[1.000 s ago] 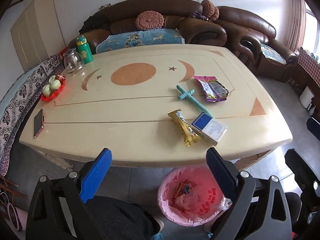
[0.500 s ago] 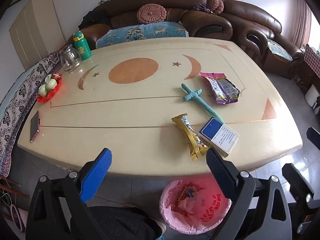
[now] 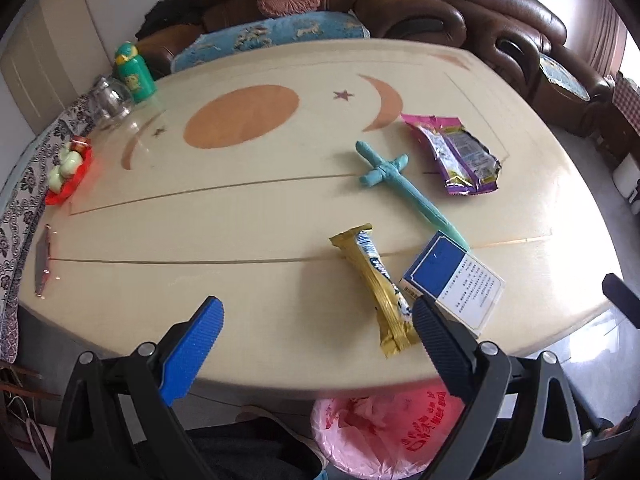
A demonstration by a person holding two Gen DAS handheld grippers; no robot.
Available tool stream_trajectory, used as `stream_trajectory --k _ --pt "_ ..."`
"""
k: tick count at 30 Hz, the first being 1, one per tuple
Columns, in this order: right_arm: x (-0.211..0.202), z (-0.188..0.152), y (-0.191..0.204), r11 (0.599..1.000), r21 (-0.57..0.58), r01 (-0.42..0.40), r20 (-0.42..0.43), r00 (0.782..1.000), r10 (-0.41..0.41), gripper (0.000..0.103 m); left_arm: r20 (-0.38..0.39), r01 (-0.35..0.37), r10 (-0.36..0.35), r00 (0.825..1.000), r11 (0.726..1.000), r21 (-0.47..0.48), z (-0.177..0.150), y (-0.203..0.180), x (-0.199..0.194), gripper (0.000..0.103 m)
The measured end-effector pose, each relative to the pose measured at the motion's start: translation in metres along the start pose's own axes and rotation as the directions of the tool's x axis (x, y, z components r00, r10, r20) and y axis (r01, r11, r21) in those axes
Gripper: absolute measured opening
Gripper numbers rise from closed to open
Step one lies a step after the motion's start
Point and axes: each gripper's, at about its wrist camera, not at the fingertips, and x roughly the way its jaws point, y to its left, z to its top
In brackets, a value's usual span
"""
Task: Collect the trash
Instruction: 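Move both tools back over the table toward the snack bar and medicine box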
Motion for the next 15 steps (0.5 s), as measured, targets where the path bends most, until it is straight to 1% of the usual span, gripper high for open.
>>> stream_trajectory --k 4,8,9,12,15 --pt "0.024 -0.003 -0.003 0.999 -0.028 -0.033 -0.026 0.999 0.033 0.083 -0.049 0.051 -0.052 0.997 0.999 -0.005 0.012 -0.004 0.026 0.093" --pt "0.043 -0.006 -0.006 0.996 -0.052 -0.076 -0.038 0.997 0.074 0.084 -0.107 0.12 -0.124 0.986 0.992 -0.043 0.025 -0.002 0.051 0.093" --pt "0.049 -0.007 -0.007 0.994 -0.056 -0.092 -0.041 0.995 0.09 0.084 -0.115 0.13 -0.135 0.984 0.99 -0.051 0.027 -0.002 0.056 0.093" --pt "0.063 -0.008 -0.012 0.989 -0.044 -0.141 -0.063 0.988 0.138 0.084 -0.133 0.126 -0.134 0.982 0.99 -0.065 0.033 -0.003 0.069 0.093" --pt "0.072 -0.009 -0.018 0.986 -0.028 -0.164 -0.08 0.984 0.161 0.084 -0.149 0.139 -0.149 0.978 0.987 -0.075 0.039 -0.004 0.081 0.093"
